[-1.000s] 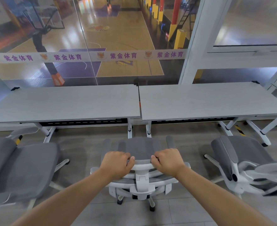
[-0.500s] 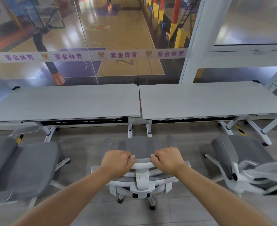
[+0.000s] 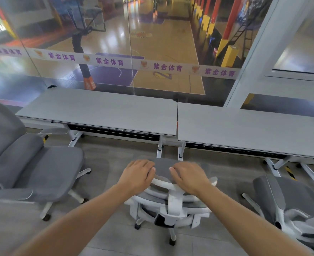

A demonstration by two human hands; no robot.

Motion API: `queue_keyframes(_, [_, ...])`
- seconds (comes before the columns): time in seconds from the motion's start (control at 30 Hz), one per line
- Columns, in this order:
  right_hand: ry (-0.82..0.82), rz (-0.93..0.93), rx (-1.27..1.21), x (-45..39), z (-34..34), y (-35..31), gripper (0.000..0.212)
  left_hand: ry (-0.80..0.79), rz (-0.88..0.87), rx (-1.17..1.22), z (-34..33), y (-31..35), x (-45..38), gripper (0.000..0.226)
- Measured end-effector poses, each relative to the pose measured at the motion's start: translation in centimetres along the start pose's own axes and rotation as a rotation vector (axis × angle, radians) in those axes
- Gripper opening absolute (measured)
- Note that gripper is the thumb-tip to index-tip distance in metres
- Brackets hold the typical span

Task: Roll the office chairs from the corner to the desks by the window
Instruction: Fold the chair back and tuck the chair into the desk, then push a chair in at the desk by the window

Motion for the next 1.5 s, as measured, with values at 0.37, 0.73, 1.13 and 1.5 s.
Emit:
queue_keyframes(0.37, [-0.002, 0.231, 0.030, -13.8, -12.2, -22.9, 0.047, -0.003, 0.222, -0.178, 2.3, -26.7, 14.1, 0.037])
queue_keyframes(0.73, [-0.147, 0.521, -0.023, -26.5, -24.5, -48.4, 0.050, -0.049, 0.651, -0.169, 6.3, -52.6, 32.5, 0.043])
queue_keyframes(1.13, [-0.248, 0.683, -0.094, -46.4, -32.6, -65.5, 0.060, -0.106, 0.856, -0.280, 9.7, -76.5, 36.3, 0.051])
queue_keyframes(1.5, [-0.269, 0.681, -0.120, -62.9, -37.2, -79.0, 0.045, -0.097, 0.836, -0.312, 15.6, -98.6, 32.3, 0.048])
Point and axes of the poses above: each hand's wrist, its own x-axis away from the middle knuckle, its own z-axis out of the back of the hand, y = z × x, the point moved 8 cm from there along -x, towards the middle knuckle, and after that the axes turned 12 degrees about -x, right-handed, at the moved point
